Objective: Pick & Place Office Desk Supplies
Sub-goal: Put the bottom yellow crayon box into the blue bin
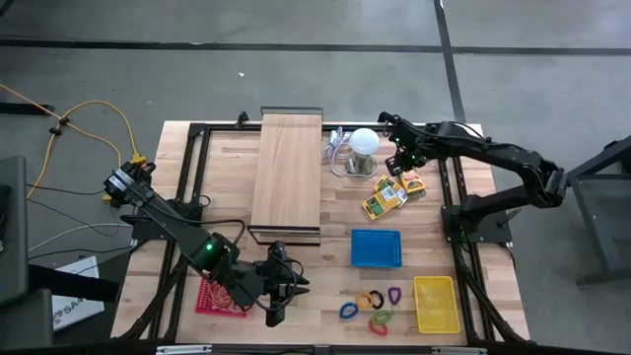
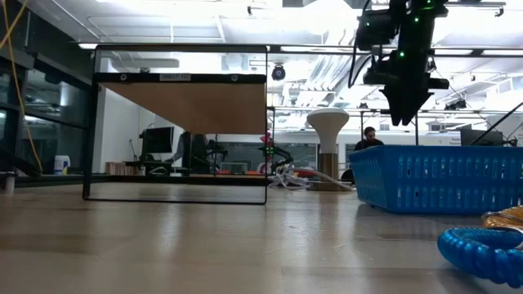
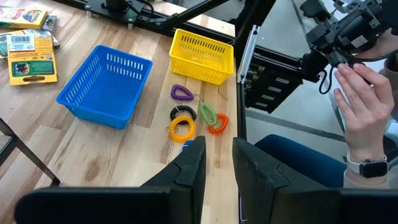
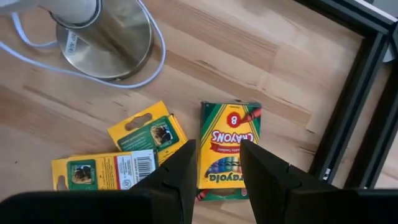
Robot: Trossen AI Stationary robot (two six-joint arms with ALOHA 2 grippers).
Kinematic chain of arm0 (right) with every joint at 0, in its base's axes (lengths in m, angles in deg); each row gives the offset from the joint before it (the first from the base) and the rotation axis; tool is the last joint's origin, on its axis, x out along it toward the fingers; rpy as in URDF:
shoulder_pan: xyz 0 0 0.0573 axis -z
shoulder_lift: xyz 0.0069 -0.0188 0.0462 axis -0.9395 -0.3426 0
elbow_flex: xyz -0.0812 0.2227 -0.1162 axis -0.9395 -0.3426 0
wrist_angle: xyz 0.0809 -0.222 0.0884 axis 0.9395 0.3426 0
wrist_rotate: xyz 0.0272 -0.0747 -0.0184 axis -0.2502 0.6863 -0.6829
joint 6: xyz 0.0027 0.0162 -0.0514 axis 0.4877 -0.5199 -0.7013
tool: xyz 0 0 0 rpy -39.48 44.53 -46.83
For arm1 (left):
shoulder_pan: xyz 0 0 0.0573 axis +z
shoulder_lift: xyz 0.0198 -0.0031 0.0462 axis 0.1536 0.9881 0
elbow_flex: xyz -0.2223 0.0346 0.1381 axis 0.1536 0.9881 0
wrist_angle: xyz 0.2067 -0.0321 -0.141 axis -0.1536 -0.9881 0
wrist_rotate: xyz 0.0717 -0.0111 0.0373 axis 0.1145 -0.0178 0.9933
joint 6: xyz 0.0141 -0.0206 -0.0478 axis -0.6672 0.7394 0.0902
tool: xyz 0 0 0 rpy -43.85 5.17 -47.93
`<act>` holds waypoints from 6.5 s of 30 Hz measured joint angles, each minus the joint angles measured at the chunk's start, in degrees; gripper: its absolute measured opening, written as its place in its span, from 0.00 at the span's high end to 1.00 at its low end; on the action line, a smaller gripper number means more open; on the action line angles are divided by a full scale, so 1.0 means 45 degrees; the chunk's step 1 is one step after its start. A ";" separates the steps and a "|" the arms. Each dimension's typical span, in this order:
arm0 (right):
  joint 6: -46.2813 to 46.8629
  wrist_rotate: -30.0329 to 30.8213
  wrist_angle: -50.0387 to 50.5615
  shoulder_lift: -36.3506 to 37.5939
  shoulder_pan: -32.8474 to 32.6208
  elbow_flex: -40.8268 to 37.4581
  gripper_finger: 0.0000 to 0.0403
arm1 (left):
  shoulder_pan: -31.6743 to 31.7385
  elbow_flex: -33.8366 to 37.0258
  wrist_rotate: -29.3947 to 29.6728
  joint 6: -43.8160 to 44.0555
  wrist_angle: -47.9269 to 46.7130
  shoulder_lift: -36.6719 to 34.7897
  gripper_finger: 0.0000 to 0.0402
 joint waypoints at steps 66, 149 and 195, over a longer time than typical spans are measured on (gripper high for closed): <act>0.0046 0.0138 0.0160 -0.0818 -0.0583 -0.0779 0.72 | -0.0002 0.0000 -0.0002 0.0000 0.0000 0.0000 0.81; 0.3982 -0.6657 -0.7984 0.4763 0.1051 -0.8325 0.72 | 0.0000 0.0000 0.0001 0.0000 -0.0009 0.0004 0.81; 0.3833 -0.7886 -0.8199 0.5221 0.2518 -0.9282 0.72 | 0.0000 0.0000 0.0001 0.0000 0.0000 0.0004 0.81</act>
